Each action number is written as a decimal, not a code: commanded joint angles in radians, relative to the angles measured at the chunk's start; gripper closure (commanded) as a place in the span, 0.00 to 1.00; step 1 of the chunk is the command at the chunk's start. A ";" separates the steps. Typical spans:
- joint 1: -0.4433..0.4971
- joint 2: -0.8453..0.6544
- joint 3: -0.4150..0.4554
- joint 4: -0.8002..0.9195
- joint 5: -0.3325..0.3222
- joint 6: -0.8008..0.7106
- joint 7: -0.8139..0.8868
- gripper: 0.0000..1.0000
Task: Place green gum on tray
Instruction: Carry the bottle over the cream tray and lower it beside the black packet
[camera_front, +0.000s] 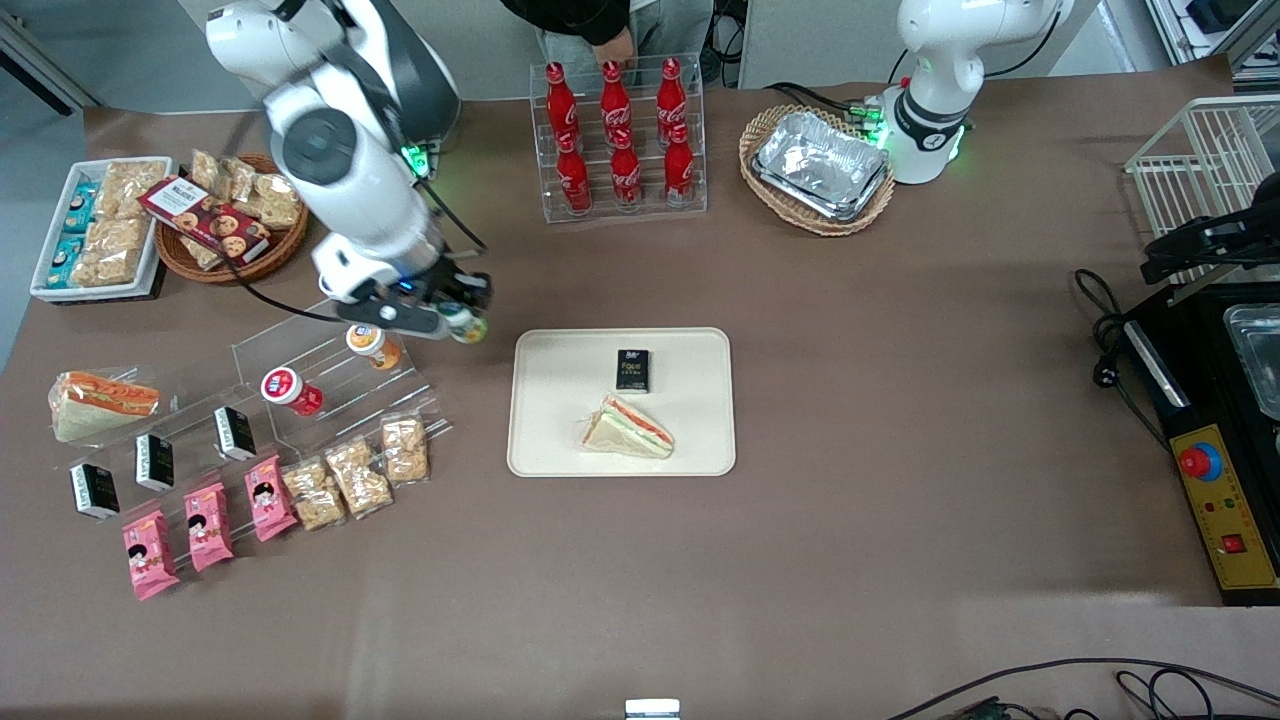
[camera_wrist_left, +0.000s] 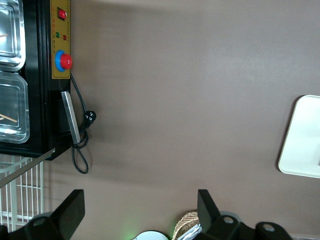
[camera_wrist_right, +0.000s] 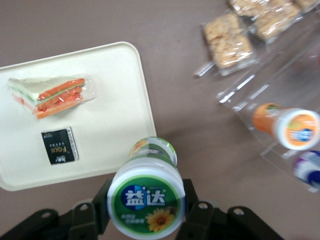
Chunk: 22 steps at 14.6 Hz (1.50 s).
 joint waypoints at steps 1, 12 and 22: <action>-0.006 0.109 0.044 -0.099 -0.079 0.246 0.109 0.71; 0.072 0.393 0.052 -0.128 -0.320 0.557 0.375 0.71; 0.050 0.375 0.052 -0.119 -0.424 0.553 0.468 0.00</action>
